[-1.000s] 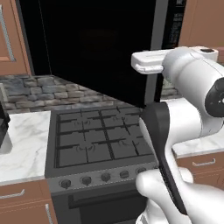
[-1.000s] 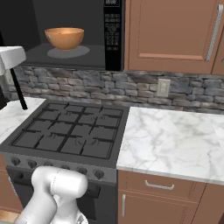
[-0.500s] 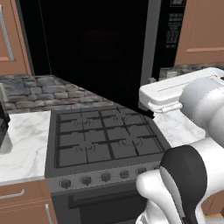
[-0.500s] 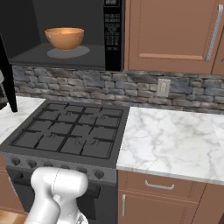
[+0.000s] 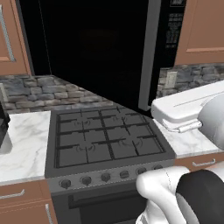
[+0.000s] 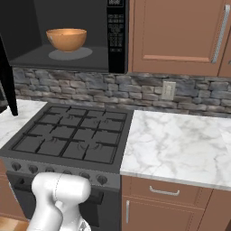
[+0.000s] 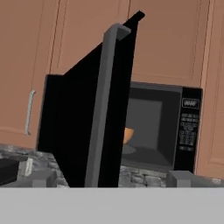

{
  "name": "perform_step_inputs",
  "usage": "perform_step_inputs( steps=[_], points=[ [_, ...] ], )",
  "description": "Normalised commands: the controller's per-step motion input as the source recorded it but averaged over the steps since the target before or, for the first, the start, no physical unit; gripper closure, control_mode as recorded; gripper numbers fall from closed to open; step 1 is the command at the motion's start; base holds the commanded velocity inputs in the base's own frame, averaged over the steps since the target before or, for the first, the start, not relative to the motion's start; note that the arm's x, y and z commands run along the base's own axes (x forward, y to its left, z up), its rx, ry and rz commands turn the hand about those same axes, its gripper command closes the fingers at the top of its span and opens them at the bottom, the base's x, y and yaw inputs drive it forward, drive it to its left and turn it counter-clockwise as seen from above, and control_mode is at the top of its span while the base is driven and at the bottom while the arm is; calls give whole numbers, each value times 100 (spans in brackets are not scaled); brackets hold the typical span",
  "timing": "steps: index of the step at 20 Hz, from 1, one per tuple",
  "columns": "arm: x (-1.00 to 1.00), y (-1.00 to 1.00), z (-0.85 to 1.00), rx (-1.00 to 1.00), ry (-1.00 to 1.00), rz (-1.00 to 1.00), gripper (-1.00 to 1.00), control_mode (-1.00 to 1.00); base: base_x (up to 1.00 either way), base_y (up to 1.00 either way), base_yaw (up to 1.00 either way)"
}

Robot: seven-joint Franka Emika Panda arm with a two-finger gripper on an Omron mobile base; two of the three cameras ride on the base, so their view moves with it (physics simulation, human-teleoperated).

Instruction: The microwave is finished heating the shrimp and eggplant. Take the bowl containing the food and place it on the dining counter.

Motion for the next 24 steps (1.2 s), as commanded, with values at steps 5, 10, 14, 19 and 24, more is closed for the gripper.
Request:
perform_step_inputs(
  steps=[5, 10, 14, 19, 24],
  points=[
    [-5, -100, 2, 18, 21, 12, -100, -100, 0, 0, 0],
    [48, -98, -3, 33, 29, 23, -100, -100, 0, 0, 0],
    [57, -73, -17, 41, 50, 24, -100, -100, 0, 0, 0],
    [98, 0, -36, 46, 56, 17, -100, -100, 0, 0, 0],
    [97, 42, -20, 40, 41, 12, -100, -100, 0, 0, 0]
  ],
)
